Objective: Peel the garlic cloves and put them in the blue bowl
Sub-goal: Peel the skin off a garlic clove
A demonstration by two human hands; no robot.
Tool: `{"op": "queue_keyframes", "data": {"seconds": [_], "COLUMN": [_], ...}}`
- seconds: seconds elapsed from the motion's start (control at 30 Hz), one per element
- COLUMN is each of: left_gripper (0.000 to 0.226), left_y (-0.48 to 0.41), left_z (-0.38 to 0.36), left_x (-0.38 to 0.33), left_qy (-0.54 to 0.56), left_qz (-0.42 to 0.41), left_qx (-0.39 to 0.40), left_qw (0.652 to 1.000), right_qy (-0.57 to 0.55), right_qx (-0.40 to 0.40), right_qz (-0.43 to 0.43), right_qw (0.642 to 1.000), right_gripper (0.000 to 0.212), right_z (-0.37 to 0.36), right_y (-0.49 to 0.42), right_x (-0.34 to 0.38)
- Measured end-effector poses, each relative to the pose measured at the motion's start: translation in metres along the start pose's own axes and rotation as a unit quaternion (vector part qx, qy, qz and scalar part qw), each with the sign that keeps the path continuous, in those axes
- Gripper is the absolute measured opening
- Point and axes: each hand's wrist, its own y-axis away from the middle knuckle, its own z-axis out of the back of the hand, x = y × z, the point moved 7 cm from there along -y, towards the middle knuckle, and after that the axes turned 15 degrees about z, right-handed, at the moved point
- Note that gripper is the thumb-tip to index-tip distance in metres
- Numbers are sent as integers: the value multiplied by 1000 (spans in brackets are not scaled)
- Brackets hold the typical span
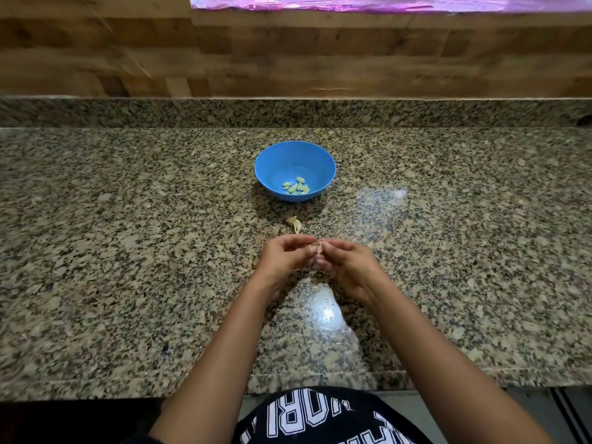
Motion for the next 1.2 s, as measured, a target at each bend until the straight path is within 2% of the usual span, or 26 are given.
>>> {"op": "queue_keyframes", "data": {"seconds": [0.13, 0.33, 0.53, 0.67, 0.8, 1.2], "left_gripper": [15, 4, 14, 8, 11, 4], "left_y": [3, 2, 3, -4, -8, -9], "left_z": [-7, -11, -15, -13, -12, -13], "left_x": [-10, -14, -23, -21, -20, -25], "left_qy": [-39, -96, -156, -73, -57, -30], "left_qz": [-52, -86, -118, -77, -65, -56], "left_qx": [-35, -68, -92, -48, -51, -52], "left_qw": [997, 989, 977, 993, 995, 997], "right_qy": [-55, -46, 46, 37, 25, 198], "right_qx": [-13, -19, 1, 20, 42, 53], "right_qz": [-3, 28, 80, 94, 87, 155], "right_qw": [998, 998, 996, 995, 995, 966], "right_gripper": [11, 15, 10, 11, 13, 9], "right_z": [1, 2, 1, -1, -4, -6], "right_y": [6, 9, 8, 5, 4, -3], "right_x": [8, 17, 30, 33, 33, 46]}}
